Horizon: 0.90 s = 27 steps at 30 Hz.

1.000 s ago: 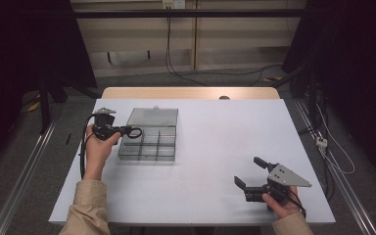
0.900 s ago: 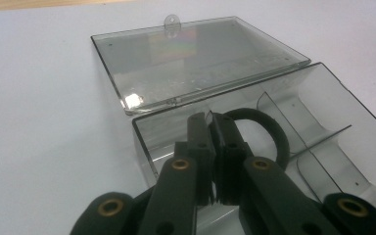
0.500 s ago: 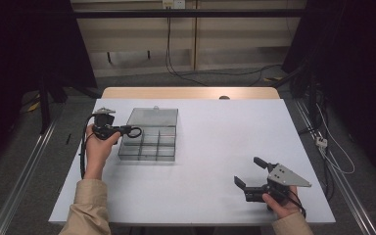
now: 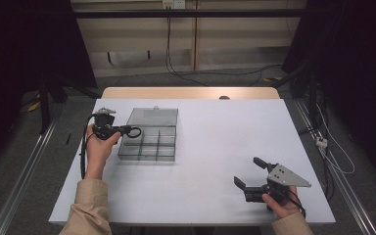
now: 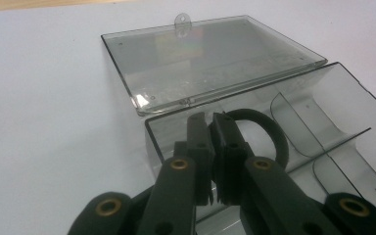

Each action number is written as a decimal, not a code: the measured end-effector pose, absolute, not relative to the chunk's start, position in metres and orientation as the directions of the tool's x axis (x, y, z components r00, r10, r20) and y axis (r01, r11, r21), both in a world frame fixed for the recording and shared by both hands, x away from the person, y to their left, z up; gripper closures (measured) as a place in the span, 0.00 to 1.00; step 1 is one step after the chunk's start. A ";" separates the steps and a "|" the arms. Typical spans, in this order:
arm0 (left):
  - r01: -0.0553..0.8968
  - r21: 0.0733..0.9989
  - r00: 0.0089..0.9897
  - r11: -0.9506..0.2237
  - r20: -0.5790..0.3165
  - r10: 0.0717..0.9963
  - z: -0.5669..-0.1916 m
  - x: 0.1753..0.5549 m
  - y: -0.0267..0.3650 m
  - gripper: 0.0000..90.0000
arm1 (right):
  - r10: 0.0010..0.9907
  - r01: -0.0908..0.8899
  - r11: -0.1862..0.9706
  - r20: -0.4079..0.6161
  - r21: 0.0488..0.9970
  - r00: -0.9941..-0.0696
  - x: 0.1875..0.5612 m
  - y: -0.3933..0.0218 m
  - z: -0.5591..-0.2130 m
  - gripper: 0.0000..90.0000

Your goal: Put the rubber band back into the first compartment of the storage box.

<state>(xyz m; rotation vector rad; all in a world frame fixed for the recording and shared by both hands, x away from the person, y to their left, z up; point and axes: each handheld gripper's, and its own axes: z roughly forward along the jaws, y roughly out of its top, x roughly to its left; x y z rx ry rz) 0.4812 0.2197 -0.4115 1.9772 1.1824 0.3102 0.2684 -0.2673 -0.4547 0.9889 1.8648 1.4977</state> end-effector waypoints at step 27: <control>0.631 0.724 0.529 -0.280 -0.138 0.837 -0.417 0.484 0.214 0.94 | 0.807 0.204 0.115 0.028 0.972 -0.590 0.268 -0.267 -0.455 0.04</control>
